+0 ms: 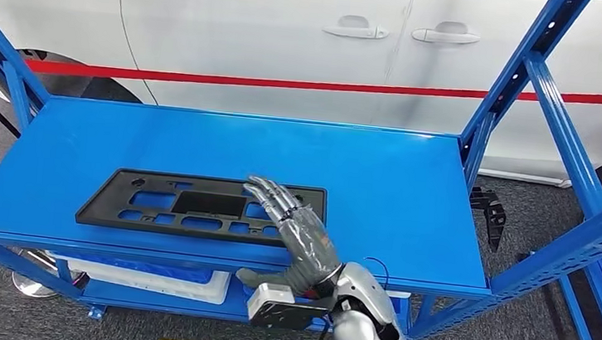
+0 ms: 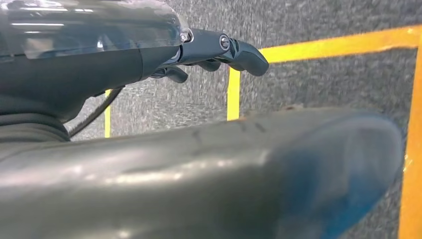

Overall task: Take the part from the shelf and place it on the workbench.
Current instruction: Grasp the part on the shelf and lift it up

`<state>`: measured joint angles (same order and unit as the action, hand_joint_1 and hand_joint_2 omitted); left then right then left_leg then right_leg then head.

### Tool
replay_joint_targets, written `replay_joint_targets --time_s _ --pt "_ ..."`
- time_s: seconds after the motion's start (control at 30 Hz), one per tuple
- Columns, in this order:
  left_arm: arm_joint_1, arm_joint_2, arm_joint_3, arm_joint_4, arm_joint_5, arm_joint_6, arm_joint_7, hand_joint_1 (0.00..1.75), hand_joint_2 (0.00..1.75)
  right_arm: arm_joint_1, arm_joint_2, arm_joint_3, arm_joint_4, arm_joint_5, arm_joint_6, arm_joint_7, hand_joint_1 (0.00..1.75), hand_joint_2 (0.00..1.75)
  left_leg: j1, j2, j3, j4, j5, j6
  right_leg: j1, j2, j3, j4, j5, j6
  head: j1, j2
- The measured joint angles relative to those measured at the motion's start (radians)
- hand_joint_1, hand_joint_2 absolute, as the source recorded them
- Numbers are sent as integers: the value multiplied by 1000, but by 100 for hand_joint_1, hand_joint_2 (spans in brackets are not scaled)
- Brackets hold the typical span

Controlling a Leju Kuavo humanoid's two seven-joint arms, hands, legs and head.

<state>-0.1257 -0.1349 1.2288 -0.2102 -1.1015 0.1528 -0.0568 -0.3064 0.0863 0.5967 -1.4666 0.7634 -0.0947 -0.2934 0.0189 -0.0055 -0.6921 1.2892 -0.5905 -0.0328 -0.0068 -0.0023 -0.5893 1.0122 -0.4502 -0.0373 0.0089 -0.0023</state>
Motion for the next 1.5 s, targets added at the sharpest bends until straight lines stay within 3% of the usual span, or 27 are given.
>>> replay_joint_targets --time_s 0.03,0.07,0.13,0.2,0.3,0.37,0.47,0.5,0.53,0.57,0.67,0.73,0.87,0.9,0.97,1.0,1.03,1.07,1.1,1.13,1.2,1.23,1.37,1.43,1.5 --pt "0 0 0 0 0 -1 0 0 0 -8 -3 19 13 37 -23 8 0 175 0 0 -7 8 10 0 1 1 0 2 -1 0 0 0" --pt "0 0 0 0 -1 -2 0 0 0 -18 -5 37 26 71 -46 16 0 175 0 0 7 -26 39 1 1 1 0 5 -3 0 0 0" --pt "-2 0 -1 0 -5 -3 0 0 0 -43 -11 75 54 135 -89 35 0 175 0 2 67 -160 108 6 3 3 0 14 -9 4 0 0" --pt "-5 0 -3 0 -9 -5 0 0 0 -67 -17 109 82 185 -121 55 0 175 -4 2 104 -247 137 14 7 4 -4 21 -13 12 1 0" --pt "-6 -1 -7 0 -12 -6 2 0 0 -92 -26 146 114 228 -142 77 0 175 -5 -1 105 -261 140 28 8 3 -6 21 -12 25 1 0" --pt "-7 -2 -10 0 -12 -6 3 0 0 -113 -31 165 130 243 -145 87 0 175 -1 0 107 -268 146 41 6 3 -20 52 -36 37 4 0" --pt "-9 -3 -14 0 -11 -5 4 0 0 -150 -43 194 162 252 -144 105 0 175 1 2 106 -271 149 50 0 3 -103 226 -123 50 8 0" --pt "-8 -3 -15 0 -11 -5 4 0 0 -160 -47 204 173 254 -144 113 0 175 0 2 105 -271 149 50 -1 3 -129 278 -139 52 8 0" --pt "-8 -3 -16 0 -11 -5 4 0 0 -170 -50 213 184 257 -144 121 0 175 0 1 105 -271 149 50 -2 3 -140 298 -135 52 8 0" --pt "-8 -3 -17 0 -12 -5 3 0 0 -180 -53 221 194 260 -144 129 0 175 0 0 106 -271 148 50 -2 3 -132 279 -113 51 8 0" --pt "-10 -4 -22 0 -16 -6 3 0 0 -219 -55 245 217 273 -143 156 0 175 -1 -2 110 -270 146 44 1 3 -40 83 -16 39 8 0" --pt "-14 -4 -24 0 -18 -8 3 0 0 -244 -53 260 233 281 -143 170 0 175 -4 -2 109 -271 146 34 6 4 -11 16 -1 32 8 0" --pt "-19 -4 -24 0 -19 -8 3 0 0 -279 -29 281 266 266 -135 182 0 175 -4 -1 104 -256 129 12 2 5 -5 1 5 10 6 0" --pt "-20 -4 -25 0 -19 -8 3 0 0 -292 -16 286 275 255 -128 183 0 175 -4 0 88 -217 105 8 -1 4 -3 -4 7 4 5 0" --pt "-22 -4 -25 0 -19 -9 5 0 0 -316 10 296 297 231 -107 182 0 175 -3 0 26 -86 41 3 1 3 -3 -5 7 -2 3 0" --pt "-22 -5 -26 0 -20 -9 6 0 0 -324 23 300 310 221 -94 182 0 175 -3 0 -5 -23 18 0 2 3 -2 -4 6 -3 3 0" --pt "-23 -5 -26 0 -20 -9 8 0 0 -329 35 303 324 213 -83 182 0 175 -2 0 -23 11 14 -1 3 2 -2 -3 5 -3 3 0" --pt "-23 -6 -26 0 -21 -9 10 0 0 -335 48 306 340 205 -74 182 0 175 -2 0 -23 5 31 -2 3 3 -2 -1 4 -4 3 0" --pt "-24 -6 -27 0 -21 -9 12 0 0 -342 62 308 357 199 -67 182 0 175 -1 1 -4 -41 65 -2 3 3 -2 3 1 -3 3 0" --pt "-25 -6 -28 0 -21 -9 12 0 0 -353 77 309 378 192 -63 181 0 175 0 2 28 -113 103 -1 3 4 -2 7 -2 -1 3 0" --pt "-31 -6 -30 0 -21 -8 13 0 0 -376 107 309 425 176 -60 176 0 175 -1 3 82 -229 146 4 7 6 -6 17 -8 7 2 0" --pt "-33 -6 -31 0 -21 -8 14 0 0 -386 121 309 451 167 -61 172 0 175 -3 2 92 -255 151 8 9 7 -8 20 -10 11 2 0" --pt "-37 -7 -33 0 -21 -6 17 0 0 -421 165 309 553 141 -62 165 0 175 -2 0 94 -267 156 31 8 6 -16 34 -21 28 2 0" --pt "-39 -7 -33 0 -21 -6 18 0 0 -439 178 308 600 133 -61 163 0 175 1 1 95 -272 159 40 5 6 -55 120 -72 39 5 0" --pt "-42 -7 -33 0 -21 -5 19 0 0 -450 189 308 651 128 -60 159 0 175 0 0 94 -272 160 43 3 5 -123 257 -131 45 6 0"
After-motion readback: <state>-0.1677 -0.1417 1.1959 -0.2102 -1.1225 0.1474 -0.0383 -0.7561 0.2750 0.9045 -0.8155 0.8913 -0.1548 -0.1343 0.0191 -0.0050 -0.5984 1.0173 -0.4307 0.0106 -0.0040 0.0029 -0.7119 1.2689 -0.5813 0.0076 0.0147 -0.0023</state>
